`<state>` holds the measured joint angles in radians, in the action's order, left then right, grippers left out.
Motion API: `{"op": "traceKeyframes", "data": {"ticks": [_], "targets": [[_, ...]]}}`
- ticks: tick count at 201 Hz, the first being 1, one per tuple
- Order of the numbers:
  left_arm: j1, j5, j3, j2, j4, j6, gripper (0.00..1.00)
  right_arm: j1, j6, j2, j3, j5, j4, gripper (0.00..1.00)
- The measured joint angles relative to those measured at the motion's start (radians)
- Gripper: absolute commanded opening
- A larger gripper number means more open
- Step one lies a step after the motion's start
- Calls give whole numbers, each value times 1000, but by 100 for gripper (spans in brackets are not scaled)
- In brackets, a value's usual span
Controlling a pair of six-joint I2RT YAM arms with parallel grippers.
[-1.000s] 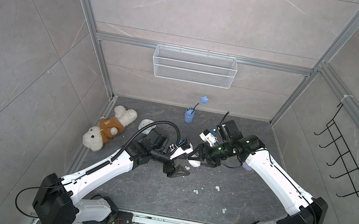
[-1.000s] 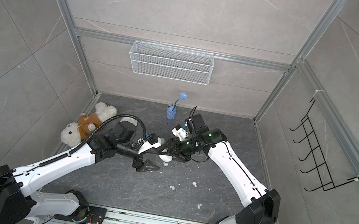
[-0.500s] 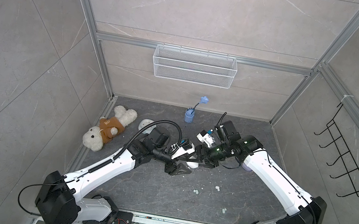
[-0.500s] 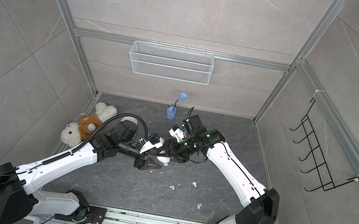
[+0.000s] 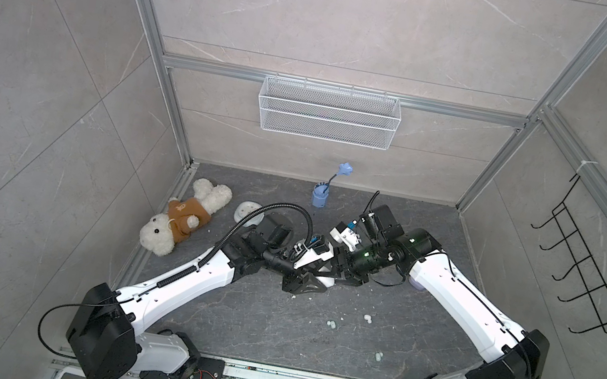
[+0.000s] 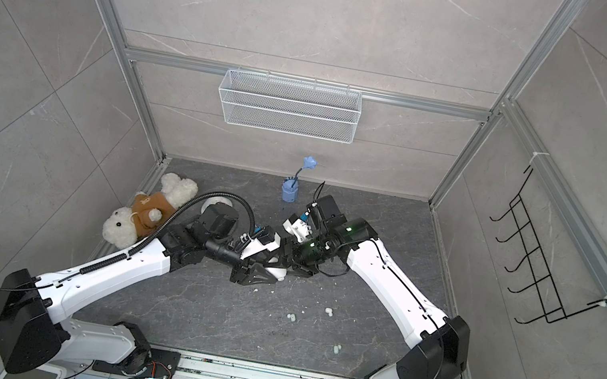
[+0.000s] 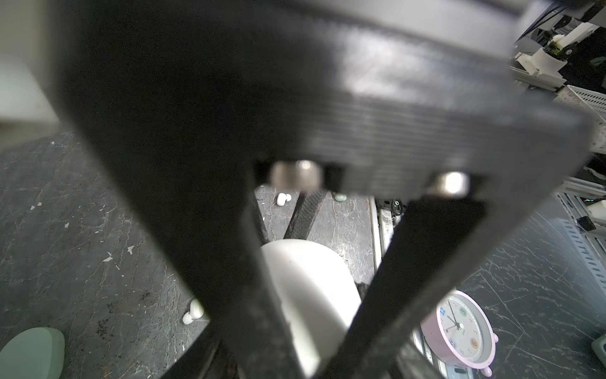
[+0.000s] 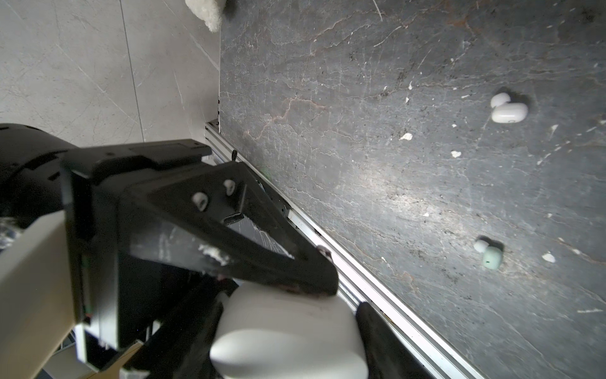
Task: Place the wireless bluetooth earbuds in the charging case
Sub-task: 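Close the left gripper on the white case while the right gripper holds it, then open the right gripper and draw it back from the case held by the left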
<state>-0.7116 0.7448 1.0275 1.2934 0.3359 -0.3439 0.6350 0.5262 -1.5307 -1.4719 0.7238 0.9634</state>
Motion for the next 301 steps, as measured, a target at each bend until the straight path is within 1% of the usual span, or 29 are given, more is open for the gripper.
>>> {"op": "traceKeyframes", "data": {"ticks": [43,120,175,215,301], "targets": [[-7,10,0,2,0,-6,56,0,0,0,0,13,4,56],[-8,42,0,1,-1,-10,56,0,1,0,0,54,-2,56],[-8,43,-19,-24,-12,-21,55,0,0,0,0,89,-11,55],[-8,39,-32,-42,-22,-28,51,0,0,0,0,111,-11,56],[-7,32,-31,-44,-22,-39,38,0,0,0,0,118,-6,56]]}}
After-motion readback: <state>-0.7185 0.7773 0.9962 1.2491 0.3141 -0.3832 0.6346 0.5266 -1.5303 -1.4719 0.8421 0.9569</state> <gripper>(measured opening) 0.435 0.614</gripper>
